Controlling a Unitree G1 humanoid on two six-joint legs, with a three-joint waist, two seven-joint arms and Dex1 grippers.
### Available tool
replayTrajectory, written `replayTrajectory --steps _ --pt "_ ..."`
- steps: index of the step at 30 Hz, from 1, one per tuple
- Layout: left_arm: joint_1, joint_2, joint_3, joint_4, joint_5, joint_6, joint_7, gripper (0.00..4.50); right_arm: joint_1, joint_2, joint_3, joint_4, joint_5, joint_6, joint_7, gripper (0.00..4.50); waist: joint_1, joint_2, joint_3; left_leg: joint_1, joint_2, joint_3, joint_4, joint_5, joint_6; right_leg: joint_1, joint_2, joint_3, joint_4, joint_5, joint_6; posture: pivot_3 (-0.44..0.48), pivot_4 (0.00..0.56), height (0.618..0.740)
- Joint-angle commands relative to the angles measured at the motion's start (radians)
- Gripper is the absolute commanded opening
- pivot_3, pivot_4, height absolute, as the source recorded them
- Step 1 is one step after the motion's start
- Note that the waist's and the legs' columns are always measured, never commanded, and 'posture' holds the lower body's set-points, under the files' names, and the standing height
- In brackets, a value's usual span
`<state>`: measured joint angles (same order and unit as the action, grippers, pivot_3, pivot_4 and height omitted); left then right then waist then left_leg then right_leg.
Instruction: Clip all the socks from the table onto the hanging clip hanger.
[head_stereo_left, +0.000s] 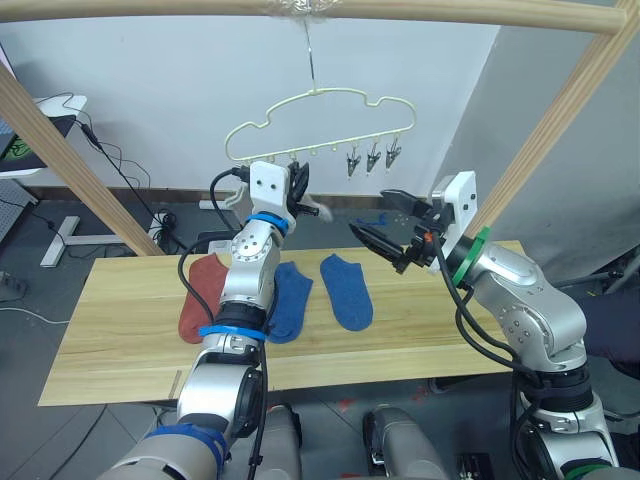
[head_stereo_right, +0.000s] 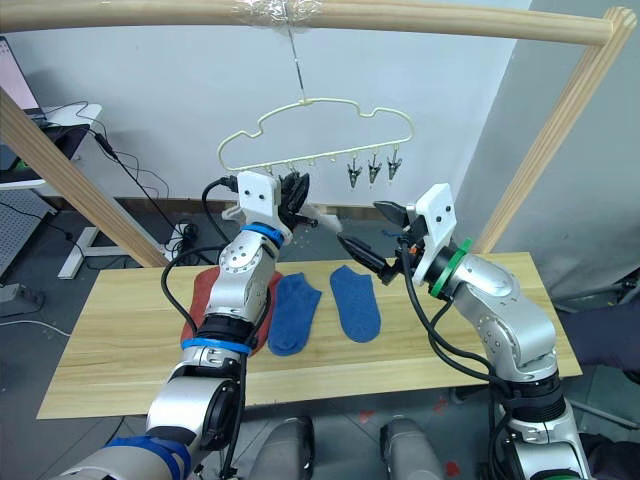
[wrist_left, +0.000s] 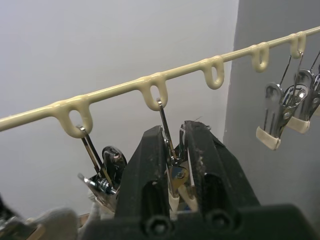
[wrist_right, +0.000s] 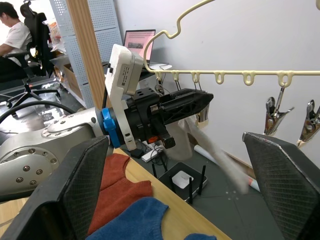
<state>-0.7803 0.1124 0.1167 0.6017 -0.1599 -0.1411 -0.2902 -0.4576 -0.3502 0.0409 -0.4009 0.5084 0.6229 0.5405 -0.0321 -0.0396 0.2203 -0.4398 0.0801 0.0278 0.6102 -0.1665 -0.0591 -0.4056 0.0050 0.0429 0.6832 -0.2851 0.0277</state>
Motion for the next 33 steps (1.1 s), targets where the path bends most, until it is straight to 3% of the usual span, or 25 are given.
replayTrajectory --steps 1,5,9,12,15,20,25,30,33 --pt "-0.026 -0.008 0.002 -0.019 -0.015 -0.018 -0.009 0.07 -0.015 0.0 -0.013 -0.035 0.01 -0.011 -0.003 4.5 0.0 0.0 0.0 0.0 0.0 0.0 0.0 0.0 0.0 0.0 0.0 0.0 0.0 0.0 0.0 -0.07 0.182 0.74" --pt "-0.016 -0.01 0.0 -0.032 -0.013 -0.005 -0.013 0.04 -0.014 0.004 -0.005 -0.023 0.001 -0.007 -0.011 4.5 0.0 0.0 0.0 0.0 0.0 0.0 0.0 0.0 0.0 0.0 0.0 0.0 0.0 0.0 0.0 -0.067 0.187 0.74" --pt "0.007 -0.003 -0.002 -0.084 -0.031 0.057 -0.032 0.04 -0.001 0.006 0.121 0.151 -0.171 -0.024 -0.07 4.5 -0.001 0.0 -0.001 0.001 0.0 0.0 0.0 0.0 0.0 0.0 0.0 0.0 0.0 0.0 0.0 -0.066 0.19 0.74" --pt "0.023 0.006 -0.007 -0.144 -0.065 0.15 -0.069 0.04 -0.02 0.077 0.145 0.335 -0.243 -0.085 -0.127 4.5 0.0 0.0 -0.001 0.002 0.0 0.0 0.0 0.0 0.0 0.001 0.0 0.0 0.002 0.0 0.0 -0.045 0.193 0.74" --pt "0.059 0.035 0.0 -0.247 -0.144 0.325 -0.129 0.04 -0.1 0.149 0.206 0.569 -0.322 -0.188 -0.112 4.5 -0.002 0.0 -0.001 0.002 0.0 0.001 0.001 0.0 0.0 0.0 0.0 0.001 0.003 0.0 0.0 -0.042 0.196 0.74" --pt "0.109 0.143 0.088 -0.46 -0.393 0.744 -0.184 0.04 -0.315 0.277 0.259 1.142 -0.462 -0.372 -0.132 4.5 -0.023 0.0 -0.001 0.005 0.0 0.0 0.002 0.001 0.0 0.0 0.001 0.001 0.01 0.0 0.0 0.006 0.208 0.74" --pt "0.131 0.199 0.164 -0.563 -0.507 0.918 -0.151 0.04 -0.385 0.338 0.273 1.469 -0.557 -0.479 -0.149 4.5 -0.001 0.0 0.0 0.006 0.0 -0.001 0.001 0.001 0.0 0.0 0.0 0.001 0.012 -0.001 -0.001 0.057 0.211 0.74" --pt "0.156 0.216 0.196 -0.631 -0.568 1.006 -0.113 0.04 -0.396 0.352 0.245 1.612 -0.593 -0.513 -0.155 4.5 0.004 0.0 0.0 0.006 0.0 0.0 0.002 0.001 0.0 0.001 -0.001 0.001 0.013 -0.001 -0.001 0.084 0.208 0.74" --pt "0.169 0.219 0.201 -0.656 -0.583 1.027 -0.101 0.04 -0.393 0.354 0.217 1.633 -0.587 -0.52 -0.135 3.94 0.004 0.0 -0.001 0.008 0.0 -0.001 0.002 0.001 0.0 0.002 -0.001 0.0 0.014 -0.001 -0.001 0.09 0.206 0.74"
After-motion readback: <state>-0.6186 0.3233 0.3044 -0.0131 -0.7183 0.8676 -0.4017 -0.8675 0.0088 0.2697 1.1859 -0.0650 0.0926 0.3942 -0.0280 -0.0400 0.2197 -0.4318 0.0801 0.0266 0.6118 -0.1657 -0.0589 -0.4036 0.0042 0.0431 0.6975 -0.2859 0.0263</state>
